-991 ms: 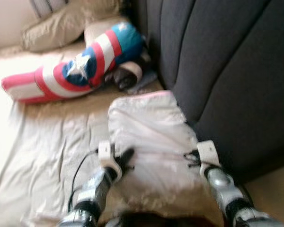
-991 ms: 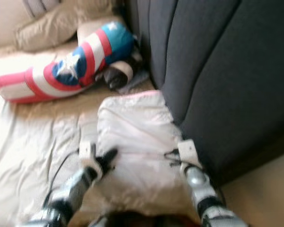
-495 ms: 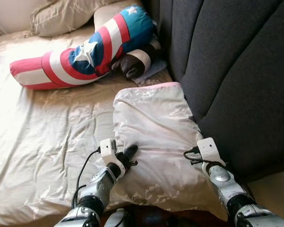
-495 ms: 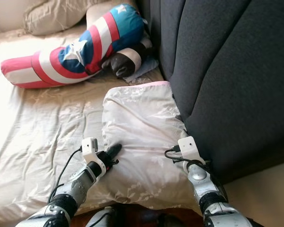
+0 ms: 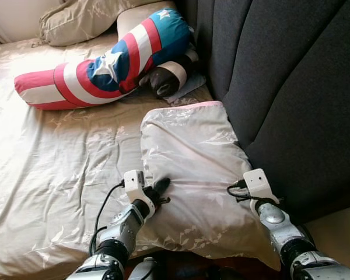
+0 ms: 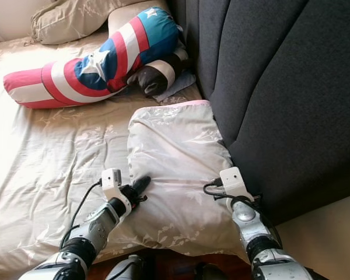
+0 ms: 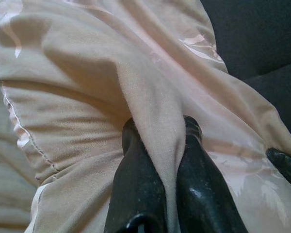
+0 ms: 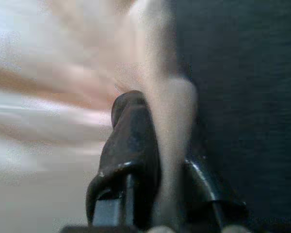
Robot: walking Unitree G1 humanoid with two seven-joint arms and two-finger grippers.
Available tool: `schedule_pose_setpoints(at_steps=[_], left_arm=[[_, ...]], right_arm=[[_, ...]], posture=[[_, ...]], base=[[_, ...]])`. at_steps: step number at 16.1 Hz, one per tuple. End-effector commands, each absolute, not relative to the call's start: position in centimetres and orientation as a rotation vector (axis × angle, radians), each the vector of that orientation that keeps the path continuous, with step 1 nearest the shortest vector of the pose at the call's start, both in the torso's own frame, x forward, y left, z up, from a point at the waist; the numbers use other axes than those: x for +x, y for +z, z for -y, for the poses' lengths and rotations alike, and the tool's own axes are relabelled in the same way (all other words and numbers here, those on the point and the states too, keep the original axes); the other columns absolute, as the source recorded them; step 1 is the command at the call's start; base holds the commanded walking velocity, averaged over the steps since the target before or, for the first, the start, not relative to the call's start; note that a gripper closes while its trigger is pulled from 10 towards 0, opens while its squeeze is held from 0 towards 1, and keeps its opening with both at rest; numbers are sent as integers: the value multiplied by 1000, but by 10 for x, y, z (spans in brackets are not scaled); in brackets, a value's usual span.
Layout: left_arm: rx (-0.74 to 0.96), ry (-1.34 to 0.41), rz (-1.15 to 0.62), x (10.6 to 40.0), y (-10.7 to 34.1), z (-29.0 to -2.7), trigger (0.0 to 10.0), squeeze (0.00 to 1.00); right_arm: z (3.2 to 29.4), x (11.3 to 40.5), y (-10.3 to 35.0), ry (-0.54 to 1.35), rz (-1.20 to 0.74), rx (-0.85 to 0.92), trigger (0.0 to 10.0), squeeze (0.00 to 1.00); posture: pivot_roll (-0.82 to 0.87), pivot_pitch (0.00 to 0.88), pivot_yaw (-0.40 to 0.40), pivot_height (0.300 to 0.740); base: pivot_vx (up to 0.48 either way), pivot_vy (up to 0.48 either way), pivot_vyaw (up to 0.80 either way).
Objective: Clean up the room
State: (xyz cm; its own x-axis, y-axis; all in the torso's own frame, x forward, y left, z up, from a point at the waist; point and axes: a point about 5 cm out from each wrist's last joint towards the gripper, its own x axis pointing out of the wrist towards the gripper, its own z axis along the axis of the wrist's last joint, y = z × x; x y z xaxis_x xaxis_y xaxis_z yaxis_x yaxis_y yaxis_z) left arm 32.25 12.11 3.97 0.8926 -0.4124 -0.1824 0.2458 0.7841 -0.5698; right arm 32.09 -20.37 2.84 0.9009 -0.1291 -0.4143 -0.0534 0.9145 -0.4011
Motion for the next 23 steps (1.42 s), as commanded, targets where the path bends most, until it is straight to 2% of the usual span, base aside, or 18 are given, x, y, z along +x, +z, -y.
schedule_pose_setpoints(at_steps=[1, 5, 6, 7, 10, 13, 14, 15, 16, 23], left_arm=[[-545, -347, -282, 325, 43, -129, 10000, 0], [-542, -354, -287, 325, 43, -127, 10000, 0], [-541, -356, -295, 324, 42, -126, 10000, 0], [-540, -358, -299, 323, 41, -126, 10000, 0], [-539, -375, -320, 321, 38, -120, 10000, 0], [-572, -370, -379, 317, 31, -117, 10000, 0], [-611, -379, -395, 316, 30, -115, 10000, 596], [-713, -409, -410, 315, 29, -109, 10000, 1000], [-769, -440, -429, 312, 29, -104, 10000, 1000], [-863, -539, -479, 307, 29, -87, 10000, 1000]], right_arm=[[223, 325, 39, -114, -421, -462, 10000, 780], [223, 328, 43, -114, -408, -481, 10000, 796], [223, 328, 43, -116, -406, -483, 10000, 306], [222, 328, 43, -118, -405, -477, 10000, 0], [205, 329, 44, -57, -338, -318, 10000, 0], [185, 331, 48, 49, -270, -284, 10000, 0], [181, 330, 48, 67, -262, -280, 10000, 0], [176, 329, 47, 95, -251, -269, 10000, 0], [172, 328, 46, 109, -247, -261, 10000, 0], [164, 327, 46, 163, -241, -230, 10000, 0]], posture=[[-8, 224, 30, 740], [-7, 224, 28, 740], [-6, 225, 27, 740], [-6, 225, 27, 740], [-7, 227, 28, 740], [-14, 228, 29, 740], [-15, 227, 29, 740], [-16, 228, 29, 740], [-15, 228, 27, 740], [-20, 227, 19, 740]], base=[[0, 0, 0], [0, 0, 0], [0, 0, 0], [0, 0, 0], [0, 0, 0], [0, 0, 0], [0, 0, 0], [0, 0, 0], [0, 0, 0], [0, 0, 0]])
